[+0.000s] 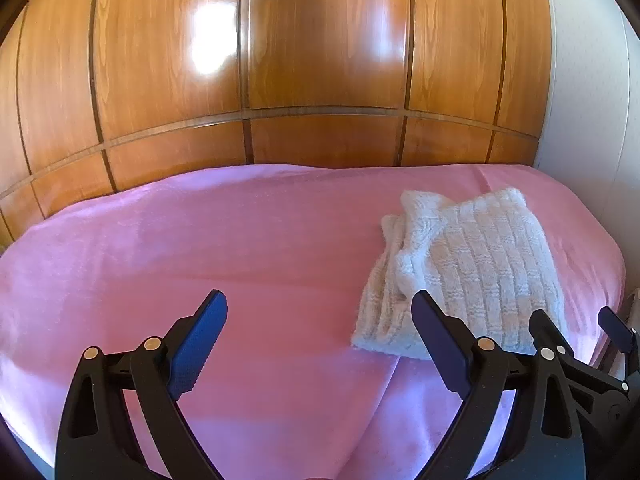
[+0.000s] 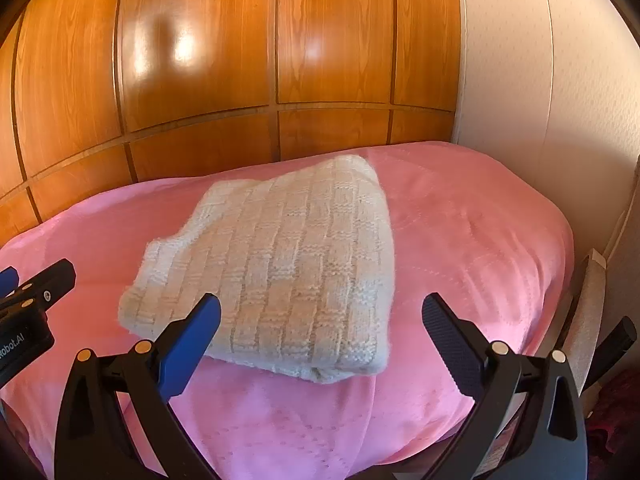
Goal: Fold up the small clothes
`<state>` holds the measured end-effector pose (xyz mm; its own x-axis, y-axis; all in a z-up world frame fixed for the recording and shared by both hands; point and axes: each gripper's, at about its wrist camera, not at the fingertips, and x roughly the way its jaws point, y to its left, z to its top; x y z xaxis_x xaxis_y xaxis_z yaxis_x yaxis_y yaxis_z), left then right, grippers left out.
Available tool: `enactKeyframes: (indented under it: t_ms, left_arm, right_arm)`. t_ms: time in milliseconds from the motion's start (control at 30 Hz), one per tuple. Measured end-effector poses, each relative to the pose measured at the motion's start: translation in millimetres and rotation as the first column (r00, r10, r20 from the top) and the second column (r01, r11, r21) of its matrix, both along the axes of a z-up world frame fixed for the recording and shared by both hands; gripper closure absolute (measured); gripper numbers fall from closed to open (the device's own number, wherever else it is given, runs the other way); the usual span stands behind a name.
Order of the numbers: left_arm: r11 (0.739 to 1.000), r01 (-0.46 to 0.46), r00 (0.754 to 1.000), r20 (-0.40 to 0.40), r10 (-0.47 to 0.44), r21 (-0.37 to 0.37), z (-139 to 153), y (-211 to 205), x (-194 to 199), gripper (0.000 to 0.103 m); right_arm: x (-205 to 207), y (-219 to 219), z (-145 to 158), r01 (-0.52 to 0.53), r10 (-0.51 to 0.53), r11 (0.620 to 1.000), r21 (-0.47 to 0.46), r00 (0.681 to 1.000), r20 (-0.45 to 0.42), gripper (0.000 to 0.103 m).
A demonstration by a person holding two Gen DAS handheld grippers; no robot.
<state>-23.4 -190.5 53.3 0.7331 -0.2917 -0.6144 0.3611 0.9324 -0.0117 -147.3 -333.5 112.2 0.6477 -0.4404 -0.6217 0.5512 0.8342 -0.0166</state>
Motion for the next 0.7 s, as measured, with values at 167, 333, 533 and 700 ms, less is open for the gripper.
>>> enactKeyframes:
  t_ms: [167, 333, 533, 700]
  left_arm:
    - [1.000, 0.002, 1.000, -0.001, -0.002, -0.004, 1.3, -2.1, -1.4, 0.011]
    - [1.000, -0.003, 1.000, 0.013, 0.003, 0.012, 0.0, -4.3, -2.0, 0.011]
    - [1.000, -0.006, 1.000, -0.013, 0.006, 0.003, -3.0, -2.2, 2.3, 0.011]
    - [1.000, -0.030, 0.999, -0.043, 0.030, -0.003, -5.6, -0.8, 6.5, 0.011]
  right_arm:
    - [-0.4, 2.3, 0.0, -0.006, 0.006, 1.000, -0.005, 1.000, 0.002, 0.003]
    - [0.2, 2.3, -1.5, -0.012, 0.012, 1.000, 0.002, 1.000, -0.003, 0.003]
    - [2.0, -0.1, -1.7, -0.018, 0.018, 1.000, 0.009, 1.000, -0.003, 0.003]
    - [2.1, 0.5, -1.1, -0.021, 0.021, 1.000, 0.013, 1.000, 0.002, 0.002]
